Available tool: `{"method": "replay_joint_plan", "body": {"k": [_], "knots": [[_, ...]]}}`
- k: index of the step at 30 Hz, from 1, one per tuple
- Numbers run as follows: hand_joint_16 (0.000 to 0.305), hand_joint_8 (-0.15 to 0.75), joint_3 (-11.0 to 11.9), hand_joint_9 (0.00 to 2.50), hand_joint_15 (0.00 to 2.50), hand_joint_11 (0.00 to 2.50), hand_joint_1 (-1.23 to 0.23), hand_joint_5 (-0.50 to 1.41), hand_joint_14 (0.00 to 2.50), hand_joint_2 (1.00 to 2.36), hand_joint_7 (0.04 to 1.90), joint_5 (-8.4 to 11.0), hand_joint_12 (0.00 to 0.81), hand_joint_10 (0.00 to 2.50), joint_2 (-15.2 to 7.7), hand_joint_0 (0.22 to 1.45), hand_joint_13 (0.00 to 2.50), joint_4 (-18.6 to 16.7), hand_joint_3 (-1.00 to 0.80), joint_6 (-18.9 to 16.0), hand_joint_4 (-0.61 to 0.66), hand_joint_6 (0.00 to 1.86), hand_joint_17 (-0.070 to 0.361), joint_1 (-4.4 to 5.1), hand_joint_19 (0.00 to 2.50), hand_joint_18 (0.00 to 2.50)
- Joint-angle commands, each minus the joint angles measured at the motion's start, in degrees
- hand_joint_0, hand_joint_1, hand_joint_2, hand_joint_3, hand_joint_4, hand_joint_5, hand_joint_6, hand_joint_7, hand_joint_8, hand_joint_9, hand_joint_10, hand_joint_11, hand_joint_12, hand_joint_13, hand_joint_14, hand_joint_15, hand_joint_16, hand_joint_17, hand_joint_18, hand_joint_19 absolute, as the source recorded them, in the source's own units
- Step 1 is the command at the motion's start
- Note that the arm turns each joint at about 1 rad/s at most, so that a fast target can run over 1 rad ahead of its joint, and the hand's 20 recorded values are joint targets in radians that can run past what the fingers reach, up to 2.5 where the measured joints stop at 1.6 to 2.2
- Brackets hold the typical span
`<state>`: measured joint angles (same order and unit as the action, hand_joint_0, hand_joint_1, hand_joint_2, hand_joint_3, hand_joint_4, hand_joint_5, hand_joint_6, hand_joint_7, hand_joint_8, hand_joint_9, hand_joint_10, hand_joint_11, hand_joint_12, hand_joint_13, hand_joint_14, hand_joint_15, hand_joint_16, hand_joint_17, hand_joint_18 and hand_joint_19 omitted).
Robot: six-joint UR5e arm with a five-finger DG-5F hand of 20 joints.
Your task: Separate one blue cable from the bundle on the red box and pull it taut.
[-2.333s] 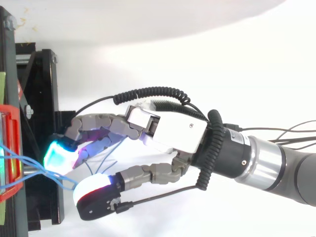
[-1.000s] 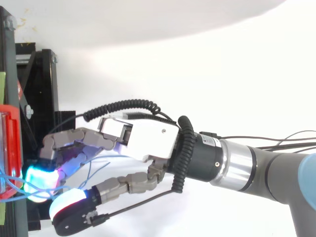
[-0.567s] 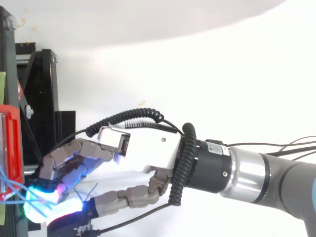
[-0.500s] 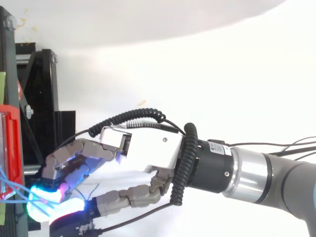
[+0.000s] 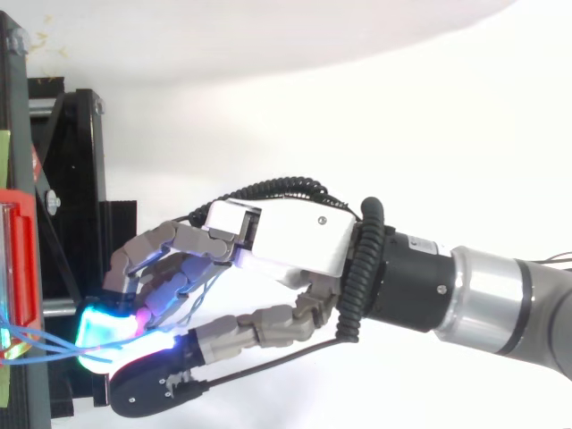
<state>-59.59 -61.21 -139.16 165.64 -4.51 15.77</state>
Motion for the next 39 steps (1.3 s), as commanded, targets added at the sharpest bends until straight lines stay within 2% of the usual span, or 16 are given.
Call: {"method": "replay_joint_plan", "body": {"k": [1, 6, 11, 17, 21, 29, 35, 38, 39], "knots": [[0.037, 0.219, 0.0, 0.97, 0.35, 0.4, -0.71, -0.13, 0.01, 1.01, 0.85, 0.04, 0.293, 0.01, 1.5, 0.6, 0.71, 2.5, -0.35, -0.1, 0.1, 0.93, 0.082, -0.03, 0.34, 0.5], [0.04, 0.234, 0.0, 1.0, 0.39, 0.41, -0.77, -0.12, 0.02, 1.01, 0.87, 0.13, 0.315, 0.01, 2.5, 0.61, 0.79, 4.3, -0.22, -0.1, 0.04, 0.95, 0.091, -0.03, 0.34, 0.58], [0.041, 0.231, 0.0, 1.0, 0.41, 0.42, -0.81, -0.13, 0.02, 1.01, 0.91, 0.22, 0.319, 0.01, 3.8, 0.63, 0.81, 4.9, -0.18, 0.0, 0.0, 0.95, 0.092, -0.21, 0.36, 0.6], [0.037, 0.208, 0.0, 1.01, 0.42, 0.44, -0.82, -0.13, 0.02, 1.01, 0.88, 0.04, 0.299, 0.01, 5.1, 0.66, 0.8, 6.9, -0.36, 0.3, 0.01, 0.95, 0.084, -0.56, 0.39, 0.6], [0.037, 0.199, 0.4, 1.06, 0.44, 0.45, -0.79, -0.11, 0.02, 1.0, 0.93, 0.04, 0.294, 0.02, 5.7, 0.64, 0.82, 7.6, -0.48, 0.4, 0.04, 0.94, 0.083, -0.82, 0.4, 0.61], [0.037, 0.195, 0.4, 1.12, 0.45, 0.44, -0.69, -0.1, 0.02, 1.0, 0.98, -0.05, 0.299, 0.02, 5.7, 0.58, 0.86, 7.8, -0.5, 0.7, 0.07, 0.92, 0.083, -1.0, 0.44, 0.64], [0.037, 0.202, 0.4, 1.14, 0.47, 0.44, -0.66, -0.09, 0.02, 1.01, 1.01, -0.05, 0.303, 0.01, 5.7, 0.58, 0.87, 7.8, -0.41, 0.9, 0.06, 0.91, 0.084, -1.0, 0.46, 0.65], [0.042, 0.229, 0.4, 1.15, 0.45, 0.44, -0.73, -0.09, 0.02, 1.01, 1.03, -0.05, 0.328, 0.01, 5.7, 0.59, 0.89, 7.7, -0.26, 0.9, 0.06, 0.91, 0.095, -1.0, 0.42, 0.7], [0.045, 0.244, 0.4, 1.12, 0.45, 0.44, -0.78, -0.1, 0.02, 1.01, 0.95, -0.05, 0.339, 0.01, 5.7, 0.59, 0.9, 7.7, -0.19, 0.9, 0.07, 0.93, 0.101, -1.0, 0.41, 0.72]]}}
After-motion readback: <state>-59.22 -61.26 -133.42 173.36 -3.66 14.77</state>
